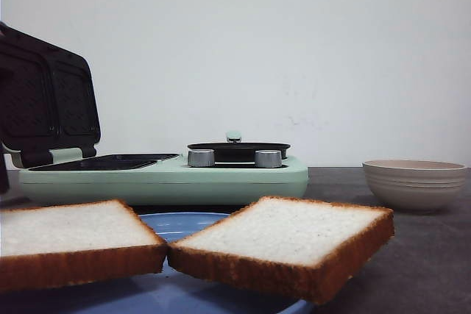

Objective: Make breakfast with bread and shrimp
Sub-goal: 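Lower the left gripper and grasp the bread slice nearest it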

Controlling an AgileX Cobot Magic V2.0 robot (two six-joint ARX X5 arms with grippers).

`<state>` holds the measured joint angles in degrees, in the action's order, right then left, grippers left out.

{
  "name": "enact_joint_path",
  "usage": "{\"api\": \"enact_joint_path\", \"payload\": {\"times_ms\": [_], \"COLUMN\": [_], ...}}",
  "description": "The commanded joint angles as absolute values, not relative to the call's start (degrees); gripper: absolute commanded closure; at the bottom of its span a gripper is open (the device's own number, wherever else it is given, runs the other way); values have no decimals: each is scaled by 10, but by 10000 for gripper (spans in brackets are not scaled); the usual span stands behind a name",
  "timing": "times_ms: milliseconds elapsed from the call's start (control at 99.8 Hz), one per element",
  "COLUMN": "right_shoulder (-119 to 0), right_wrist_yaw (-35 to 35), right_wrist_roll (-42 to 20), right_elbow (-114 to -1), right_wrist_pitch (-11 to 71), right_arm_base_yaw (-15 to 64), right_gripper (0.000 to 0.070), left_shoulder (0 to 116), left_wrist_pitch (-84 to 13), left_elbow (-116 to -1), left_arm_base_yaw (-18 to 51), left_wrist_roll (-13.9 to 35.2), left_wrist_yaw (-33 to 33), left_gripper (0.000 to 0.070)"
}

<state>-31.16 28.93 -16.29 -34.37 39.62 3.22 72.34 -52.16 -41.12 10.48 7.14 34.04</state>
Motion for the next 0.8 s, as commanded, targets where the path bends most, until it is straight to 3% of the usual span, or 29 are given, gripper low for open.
{"api": "enact_joint_path", "payload": {"times_ms": [0,791], "right_shoulder": [-313,-313], "right_wrist_yaw": [292,300], "right_wrist_roll": [-156,-156], "right_elbow": [-352,-352], "right_wrist_pitch": [392,391], "right_arm_base_yaw": [32,33], "right_gripper": [273,273], "left_shoulder": [737,780], "left_wrist_pitch": [-512,-448], "left_elbow": [-419,-419], "left_arm_base_yaw": [110,166], "left_wrist_roll": [64,65], "left_wrist_yaw": [343,352], "left_gripper": [249,254]}}
